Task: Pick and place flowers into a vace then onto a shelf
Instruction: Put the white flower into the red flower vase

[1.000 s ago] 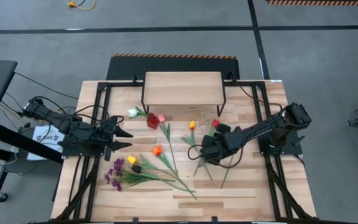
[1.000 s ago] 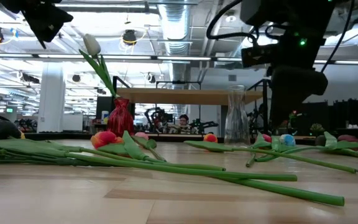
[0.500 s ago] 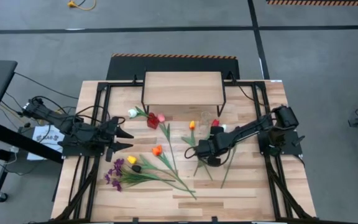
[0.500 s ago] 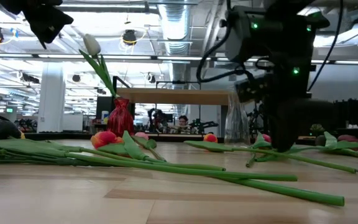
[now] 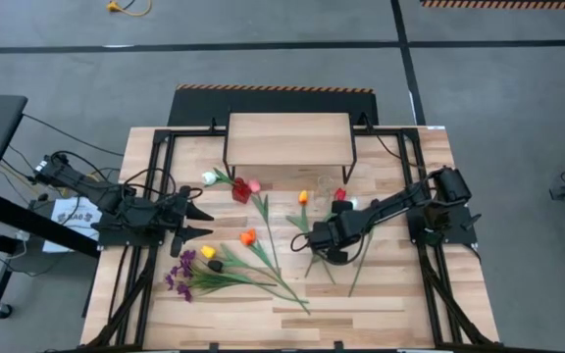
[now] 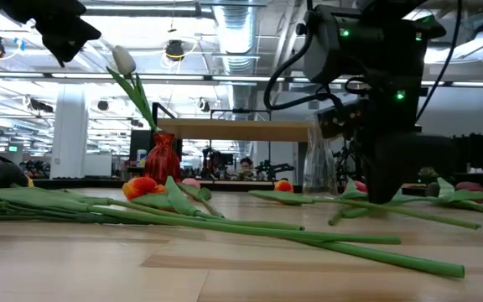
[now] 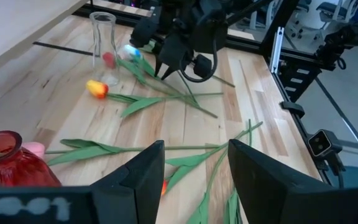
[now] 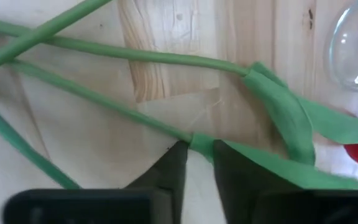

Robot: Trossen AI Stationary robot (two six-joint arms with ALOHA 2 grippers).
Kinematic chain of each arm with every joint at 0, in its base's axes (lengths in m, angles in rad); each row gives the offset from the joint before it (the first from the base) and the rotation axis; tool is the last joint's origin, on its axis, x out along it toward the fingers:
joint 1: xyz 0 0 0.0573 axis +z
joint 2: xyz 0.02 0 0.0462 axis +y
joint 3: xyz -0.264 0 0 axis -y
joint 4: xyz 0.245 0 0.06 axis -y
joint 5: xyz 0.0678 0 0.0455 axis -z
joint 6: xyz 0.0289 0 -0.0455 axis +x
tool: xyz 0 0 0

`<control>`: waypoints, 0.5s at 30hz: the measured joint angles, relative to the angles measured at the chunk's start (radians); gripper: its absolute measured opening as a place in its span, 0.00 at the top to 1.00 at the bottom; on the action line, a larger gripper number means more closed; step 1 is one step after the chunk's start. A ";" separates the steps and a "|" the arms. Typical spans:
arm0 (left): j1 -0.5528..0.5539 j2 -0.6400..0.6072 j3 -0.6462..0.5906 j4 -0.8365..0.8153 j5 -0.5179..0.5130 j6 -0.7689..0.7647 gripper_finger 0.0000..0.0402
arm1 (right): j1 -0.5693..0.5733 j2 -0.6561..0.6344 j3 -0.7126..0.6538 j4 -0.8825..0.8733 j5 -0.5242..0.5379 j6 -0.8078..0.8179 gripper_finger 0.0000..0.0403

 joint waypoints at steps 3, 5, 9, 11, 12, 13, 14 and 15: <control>0.000 0.000 0.000 0.000 0.000 -0.001 0.58 | 0.007 -0.001 0.001 -0.002 -0.017 0.012 0.97; 0.000 0.000 0.000 0.000 0.000 -0.001 0.58 | 0.015 0.000 0.001 -0.002 -0.017 0.031 0.98; 0.000 0.000 0.000 0.000 0.000 -0.002 0.58 | 0.030 0.001 0.016 -0.029 -0.017 0.066 0.99; 0.000 0.000 0.000 0.000 -0.001 -0.003 0.58 | 0.041 0.006 0.037 -0.069 -0.024 0.083 0.99; 0.000 0.000 0.000 0.000 -0.001 -0.006 0.58 | 0.046 0.007 0.047 -0.089 -0.033 0.089 1.00; 0.000 0.000 0.000 0.000 -0.001 -0.006 0.58 | 0.052 0.007 0.054 -0.106 -0.046 0.091 1.00; 0.000 0.000 0.000 0.000 -0.001 -0.007 0.58 | 0.060 0.007 0.065 -0.116 -0.052 0.091 1.00; 0.000 0.000 0.000 0.000 -0.001 -0.007 0.58 | 0.067 0.008 0.078 -0.121 -0.051 0.091 1.00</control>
